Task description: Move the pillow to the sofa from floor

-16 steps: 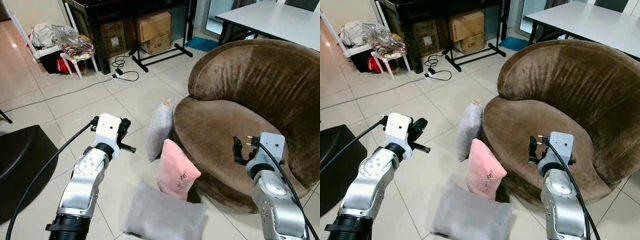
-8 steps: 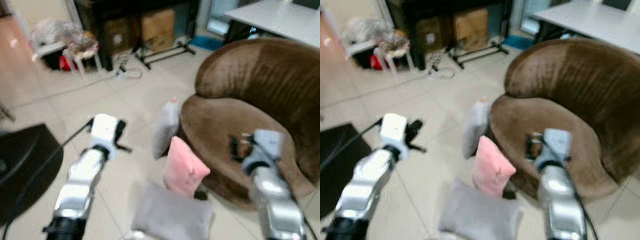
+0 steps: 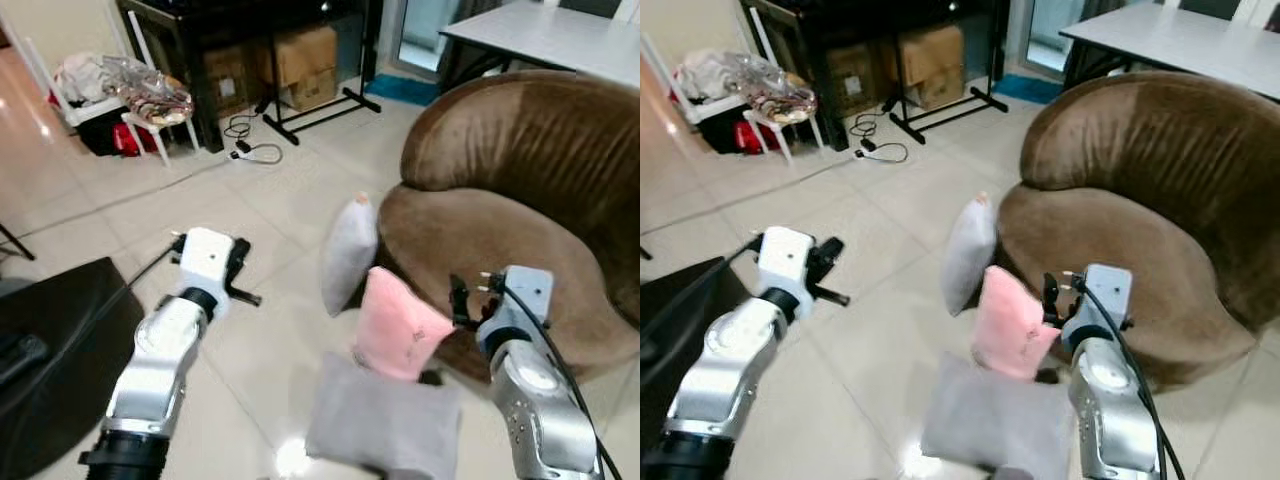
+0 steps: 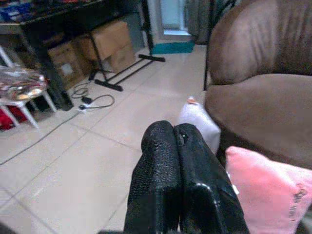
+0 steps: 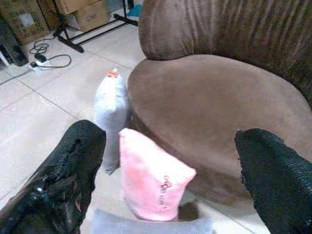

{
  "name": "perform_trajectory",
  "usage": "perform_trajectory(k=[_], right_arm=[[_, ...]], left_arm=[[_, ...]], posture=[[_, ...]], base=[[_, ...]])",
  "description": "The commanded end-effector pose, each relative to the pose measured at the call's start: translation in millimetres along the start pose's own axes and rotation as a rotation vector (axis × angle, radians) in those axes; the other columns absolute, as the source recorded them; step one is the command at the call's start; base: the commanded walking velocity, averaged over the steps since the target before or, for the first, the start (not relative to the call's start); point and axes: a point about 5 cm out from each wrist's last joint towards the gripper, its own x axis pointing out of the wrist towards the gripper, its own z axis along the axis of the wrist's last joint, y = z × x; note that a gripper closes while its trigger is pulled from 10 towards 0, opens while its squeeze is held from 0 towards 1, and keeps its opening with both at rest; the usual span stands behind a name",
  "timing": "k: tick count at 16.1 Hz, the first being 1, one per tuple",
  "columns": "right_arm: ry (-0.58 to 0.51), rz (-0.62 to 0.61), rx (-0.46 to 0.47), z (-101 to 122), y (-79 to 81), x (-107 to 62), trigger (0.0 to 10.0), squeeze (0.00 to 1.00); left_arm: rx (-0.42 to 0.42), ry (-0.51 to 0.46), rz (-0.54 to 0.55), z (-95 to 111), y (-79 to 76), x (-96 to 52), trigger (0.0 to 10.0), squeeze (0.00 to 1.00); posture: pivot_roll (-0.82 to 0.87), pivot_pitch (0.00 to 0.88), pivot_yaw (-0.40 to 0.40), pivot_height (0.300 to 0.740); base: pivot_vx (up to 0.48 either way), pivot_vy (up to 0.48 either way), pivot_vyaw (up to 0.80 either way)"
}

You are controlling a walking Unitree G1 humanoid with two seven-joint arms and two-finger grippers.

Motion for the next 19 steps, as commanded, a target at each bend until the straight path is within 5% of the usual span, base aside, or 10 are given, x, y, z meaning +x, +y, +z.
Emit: perform_trajectory(k=[1,12,19], right_arm=[[0.009,-0.020,0.017,-2,-5.1,-0.4,10.0,0.00],[0.003,-0.071,0.075,-13,-3.7,-7.6,10.0,0.00],[-0.015,-0.073,0.097,-11,-1.7,-7.0,10.0,0.00]], left_arm=[[0.001,-0.018,-0.010,4,-3.1,1.8,10.0,0.00],[-0.003,-0.032,-0.052,7,0.8,5.7,10.0,0.00],[0.005,-0.036,-0.030,9,6.6,4.7,10.0,0.00]], posture=[[-0.10,0.000,0.042,0.740],[-0.12,0.000,0.105,0.740],[-0.09,0.000,0.087,0.740]], base=[[0.000,0.259,0.00],[0.131,0.000,-0.15],[0.200,0.000,-0.80]])
